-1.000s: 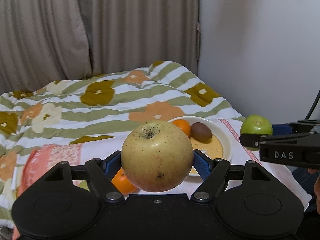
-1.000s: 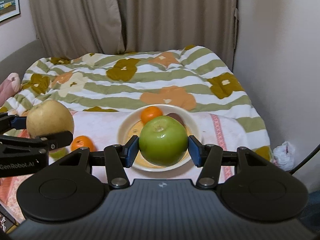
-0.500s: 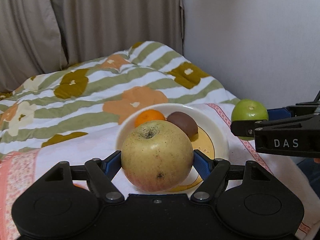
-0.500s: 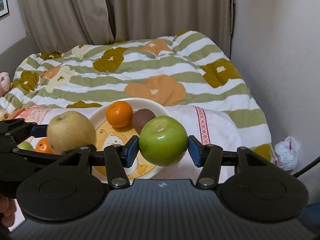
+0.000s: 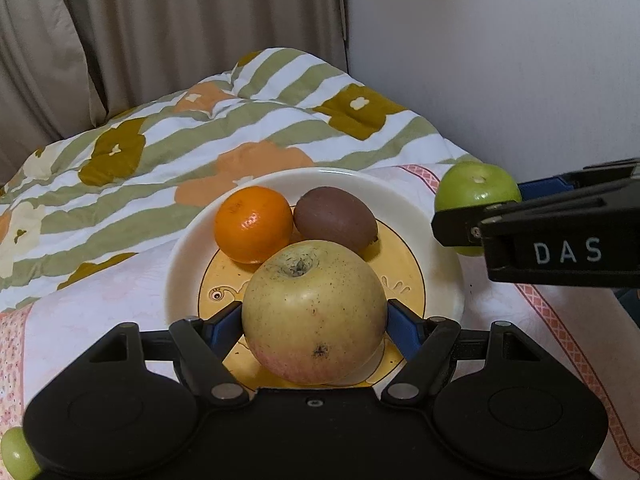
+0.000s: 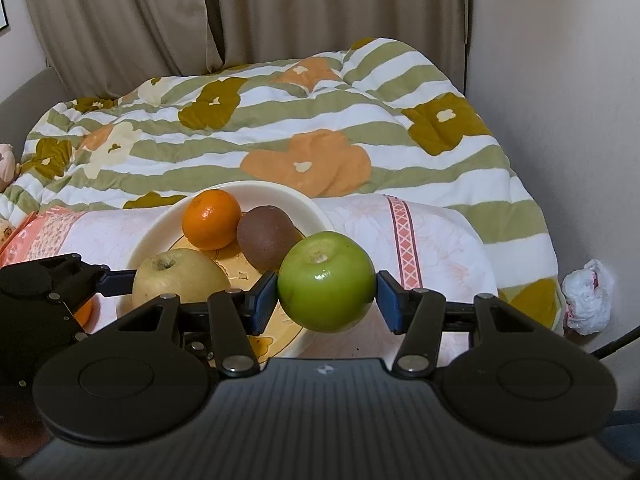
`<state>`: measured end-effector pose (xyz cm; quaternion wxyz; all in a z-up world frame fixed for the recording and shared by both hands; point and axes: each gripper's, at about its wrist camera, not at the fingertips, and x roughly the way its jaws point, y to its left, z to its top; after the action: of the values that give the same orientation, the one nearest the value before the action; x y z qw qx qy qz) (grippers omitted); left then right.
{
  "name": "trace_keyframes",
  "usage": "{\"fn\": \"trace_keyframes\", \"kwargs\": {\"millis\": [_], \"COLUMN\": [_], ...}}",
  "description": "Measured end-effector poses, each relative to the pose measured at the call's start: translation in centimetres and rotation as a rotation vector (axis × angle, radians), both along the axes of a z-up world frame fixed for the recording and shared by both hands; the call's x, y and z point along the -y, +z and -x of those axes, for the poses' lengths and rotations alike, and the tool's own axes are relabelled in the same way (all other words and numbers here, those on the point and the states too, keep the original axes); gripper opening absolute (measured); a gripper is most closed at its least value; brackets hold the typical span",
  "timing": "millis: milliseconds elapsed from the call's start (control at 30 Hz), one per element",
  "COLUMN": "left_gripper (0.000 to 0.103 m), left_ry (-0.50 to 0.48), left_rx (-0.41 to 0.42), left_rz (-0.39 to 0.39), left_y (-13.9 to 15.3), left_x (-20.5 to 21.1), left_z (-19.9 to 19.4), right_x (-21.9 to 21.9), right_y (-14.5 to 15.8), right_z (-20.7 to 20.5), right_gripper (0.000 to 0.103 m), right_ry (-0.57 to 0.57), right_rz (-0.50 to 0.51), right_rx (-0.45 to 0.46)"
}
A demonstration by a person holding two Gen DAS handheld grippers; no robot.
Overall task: Organize fruits
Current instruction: 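Carry both apples over the duck bowl and lower them in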
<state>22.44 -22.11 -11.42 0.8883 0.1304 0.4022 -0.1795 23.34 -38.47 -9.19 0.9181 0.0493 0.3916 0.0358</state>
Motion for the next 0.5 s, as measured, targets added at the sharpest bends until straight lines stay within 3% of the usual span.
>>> {"fn": "trace_keyframes", "kwargs": {"millis": [200,300,500], "left_gripper": [0.081,0.103,0.103], "left_ry": [-0.027,-0.042,-0.029], "left_rx": [-0.003,0.058,0.062], "left_rz": [-0.027,-0.022,-0.008], "left_y": [-0.3,0.9,1.9], "left_x": [0.2,-0.1,-1.7], "left_z": [0.2,0.9,2.0], "right_x": [-0.5,-0.6,-0.9], "right_y": [0.3,0.7,1.5], "right_z": [-0.1,0.1,0.6], "right_gripper": [0.068,0.068,0.068], "right_ry": [0.003,0.0,0.004], "right_rz": [0.001,0.0,0.0], "right_rx": [0.007,0.013,0.025]}}
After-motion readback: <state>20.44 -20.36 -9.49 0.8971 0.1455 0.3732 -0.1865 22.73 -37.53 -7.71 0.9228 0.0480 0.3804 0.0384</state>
